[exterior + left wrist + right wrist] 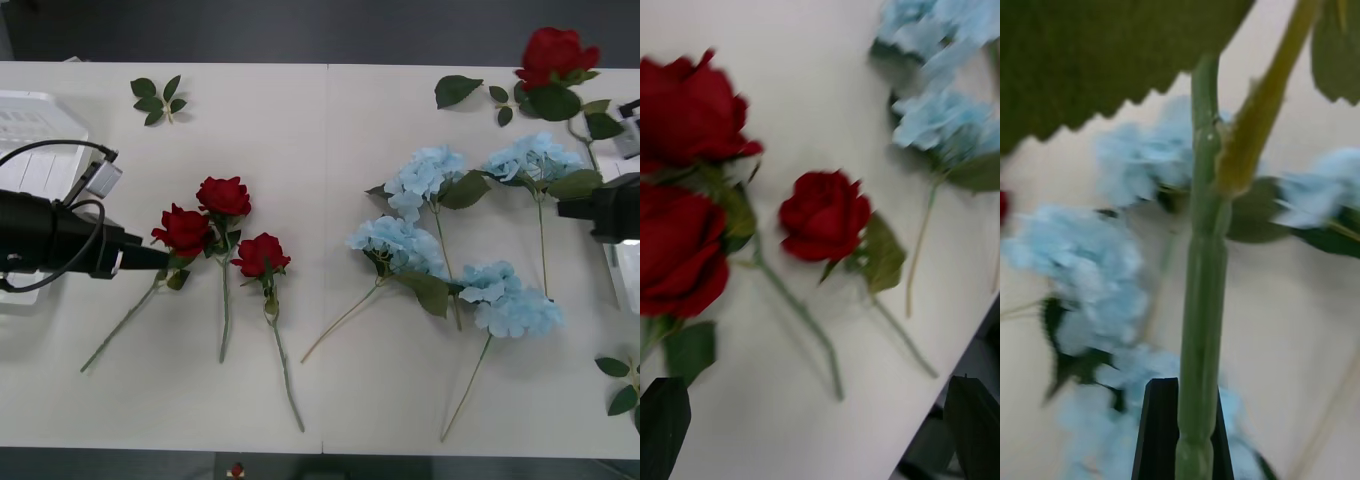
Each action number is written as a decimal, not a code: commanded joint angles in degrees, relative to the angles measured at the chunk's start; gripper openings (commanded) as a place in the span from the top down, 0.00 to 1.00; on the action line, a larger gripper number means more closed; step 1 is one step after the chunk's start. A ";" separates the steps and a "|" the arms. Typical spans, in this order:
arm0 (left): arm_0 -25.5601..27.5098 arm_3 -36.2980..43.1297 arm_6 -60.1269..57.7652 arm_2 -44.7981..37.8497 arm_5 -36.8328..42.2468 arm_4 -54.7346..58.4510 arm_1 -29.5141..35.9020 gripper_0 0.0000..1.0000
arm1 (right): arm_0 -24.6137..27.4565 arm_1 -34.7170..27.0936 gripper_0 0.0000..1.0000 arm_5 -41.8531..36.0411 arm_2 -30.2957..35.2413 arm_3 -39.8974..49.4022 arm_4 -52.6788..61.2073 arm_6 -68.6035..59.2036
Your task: Put the red flowers into the right box and the blue flowers into the left box
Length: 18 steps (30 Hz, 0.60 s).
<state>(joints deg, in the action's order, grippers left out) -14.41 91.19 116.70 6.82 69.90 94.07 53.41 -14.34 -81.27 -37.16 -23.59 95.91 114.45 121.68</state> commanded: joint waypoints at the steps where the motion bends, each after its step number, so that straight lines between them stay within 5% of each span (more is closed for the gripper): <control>1: -1.85 -0.40 3.09 -0.66 1.91 -8.20 0.12 0.02 | -0.96 -3.81 1.00 -1.16 0.12 -7.67 -1.68 -2.59; 9: -3.17 -0.40 3.62 -0.75 1.20 -26.13 -4.98 0.00 | -1.05 -3.98 1.00 -1.25 0.12 -22.08 -10.47 -3.64; 18: -5.28 -3.03 3.62 -0.75 -0.64 -37.64 -12.89 0.00 | -3.86 3.57 1.00 3.94 0.12 -32.89 -23.57 -4.26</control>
<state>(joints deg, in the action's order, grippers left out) -18.00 88.70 117.16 5.98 70.04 57.78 41.56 -15.37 -80.22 -34.37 -23.58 65.93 93.21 119.62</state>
